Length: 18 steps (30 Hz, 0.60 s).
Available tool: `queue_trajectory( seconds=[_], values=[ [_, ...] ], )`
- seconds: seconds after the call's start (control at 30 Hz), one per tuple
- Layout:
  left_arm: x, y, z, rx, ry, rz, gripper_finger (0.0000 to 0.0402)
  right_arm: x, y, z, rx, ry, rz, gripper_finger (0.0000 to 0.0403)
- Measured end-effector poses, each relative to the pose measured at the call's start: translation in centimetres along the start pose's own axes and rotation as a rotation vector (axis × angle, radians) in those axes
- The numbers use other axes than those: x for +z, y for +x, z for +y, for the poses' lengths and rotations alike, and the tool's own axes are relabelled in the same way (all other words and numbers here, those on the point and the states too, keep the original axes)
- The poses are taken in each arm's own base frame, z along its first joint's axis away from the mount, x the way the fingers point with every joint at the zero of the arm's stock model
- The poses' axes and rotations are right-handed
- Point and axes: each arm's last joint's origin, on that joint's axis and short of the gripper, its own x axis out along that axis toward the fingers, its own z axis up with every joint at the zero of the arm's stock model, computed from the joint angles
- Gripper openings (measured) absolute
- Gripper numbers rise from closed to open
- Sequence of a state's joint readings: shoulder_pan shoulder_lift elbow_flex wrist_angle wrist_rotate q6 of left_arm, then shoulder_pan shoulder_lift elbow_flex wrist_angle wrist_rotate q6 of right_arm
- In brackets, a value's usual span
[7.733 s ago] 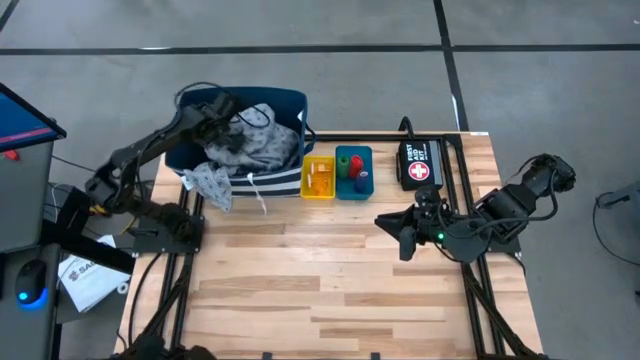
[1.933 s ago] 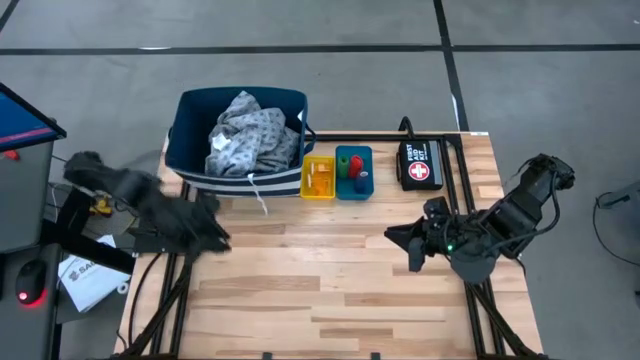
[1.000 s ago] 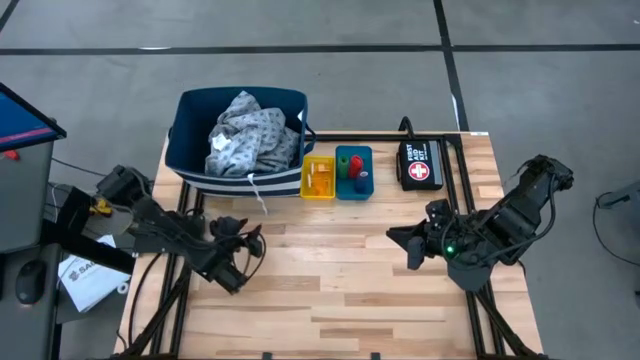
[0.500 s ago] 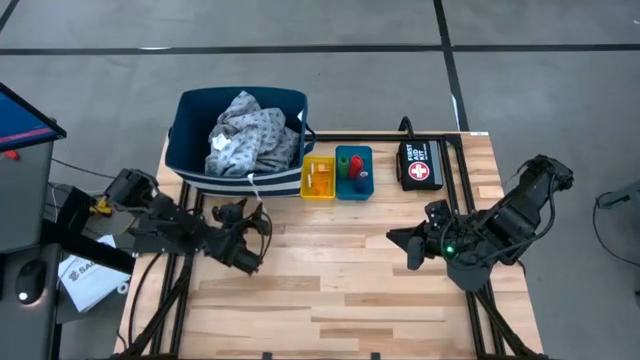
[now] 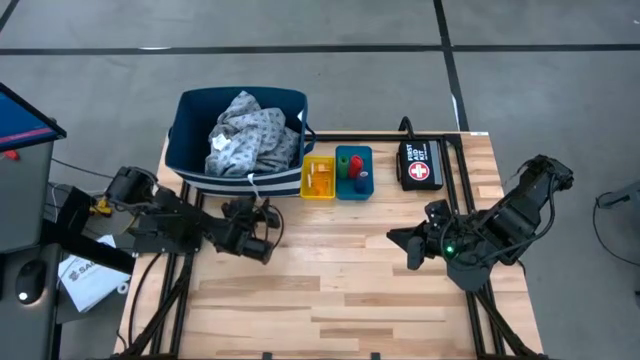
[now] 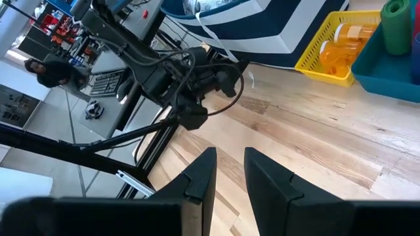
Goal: Pick & place medical supplies in basket/bin
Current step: Put the blue patient gown into the left blue bin
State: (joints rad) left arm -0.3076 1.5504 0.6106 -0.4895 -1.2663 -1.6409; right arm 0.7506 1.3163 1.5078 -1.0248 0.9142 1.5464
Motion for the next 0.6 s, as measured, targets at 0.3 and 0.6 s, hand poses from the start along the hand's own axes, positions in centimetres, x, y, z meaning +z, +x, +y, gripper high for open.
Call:
queue_trajectory(
  seconds=[0.3, 0.6],
  values=[
    [2.2, -0.4, -0.1, -0.025, -0.135, 0.040, 0.0012, -0.4, 0.3, 0.1, -0.012, -0.025, -0.002, 0.0077],
    [8.8, -3.9, -1.2, -0.263, -0.290, -0.025, 0.0001, -0.8, 0.7, 0.2, -0.020, -0.037, -0.006, 0.0077]
  ],
)
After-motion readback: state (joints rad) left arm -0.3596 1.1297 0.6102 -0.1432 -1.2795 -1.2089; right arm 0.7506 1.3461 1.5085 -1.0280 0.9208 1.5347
